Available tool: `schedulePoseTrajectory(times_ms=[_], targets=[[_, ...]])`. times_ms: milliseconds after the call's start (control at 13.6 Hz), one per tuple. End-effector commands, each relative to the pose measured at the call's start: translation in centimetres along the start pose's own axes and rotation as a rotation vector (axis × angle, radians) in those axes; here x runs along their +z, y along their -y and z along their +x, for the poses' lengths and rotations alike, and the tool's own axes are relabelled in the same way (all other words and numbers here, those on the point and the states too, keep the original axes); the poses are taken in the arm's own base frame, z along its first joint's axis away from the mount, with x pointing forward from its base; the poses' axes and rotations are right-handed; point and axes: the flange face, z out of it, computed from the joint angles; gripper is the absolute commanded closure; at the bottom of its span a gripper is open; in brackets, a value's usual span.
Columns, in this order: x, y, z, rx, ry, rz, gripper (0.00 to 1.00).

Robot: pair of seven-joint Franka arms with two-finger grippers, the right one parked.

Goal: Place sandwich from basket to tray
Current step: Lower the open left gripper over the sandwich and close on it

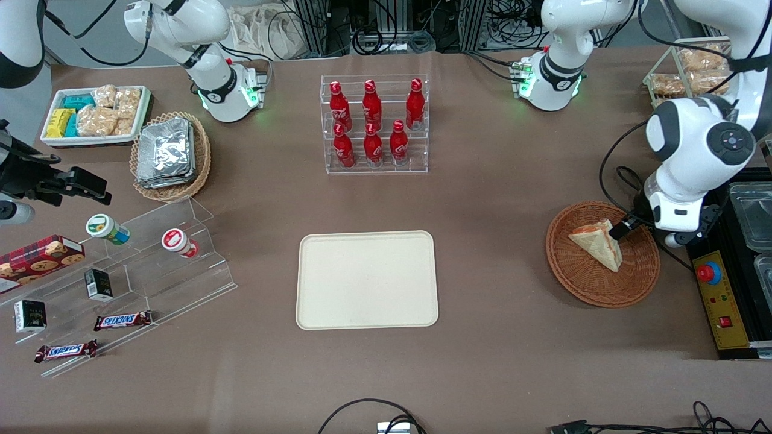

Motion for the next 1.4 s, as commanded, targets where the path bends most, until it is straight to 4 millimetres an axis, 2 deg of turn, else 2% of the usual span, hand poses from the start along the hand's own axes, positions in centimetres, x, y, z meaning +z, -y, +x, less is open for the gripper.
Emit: schedulePoseTrajectory(times_ms=[0,515,957,1031,1104,1178,1252,1325], targets=[[2.0,-0.2,-0.3,-0.056,0.003,-0.003,0.00],[6.3,-0.6,-1.0,-0.160,0.004,-0.024,0.00],[8.0,-0.6,-1.2,-0.164,0.010,-0.026,0.00],[8.1,-0.7,-1.2,-0.164,0.008,-0.028,0.03],[8.3,-0.6,-1.2,-0.164,0.010,-0.028,0.15],[8.4,-0.6,-1.3,-0.164,0.012,-0.026,0.36],[8.3,-0.6,-1.3,-0.164,0.011,-0.027,0.64],[8.3,-0.7,-1.3,-0.160,0.011,-0.026,0.84]])
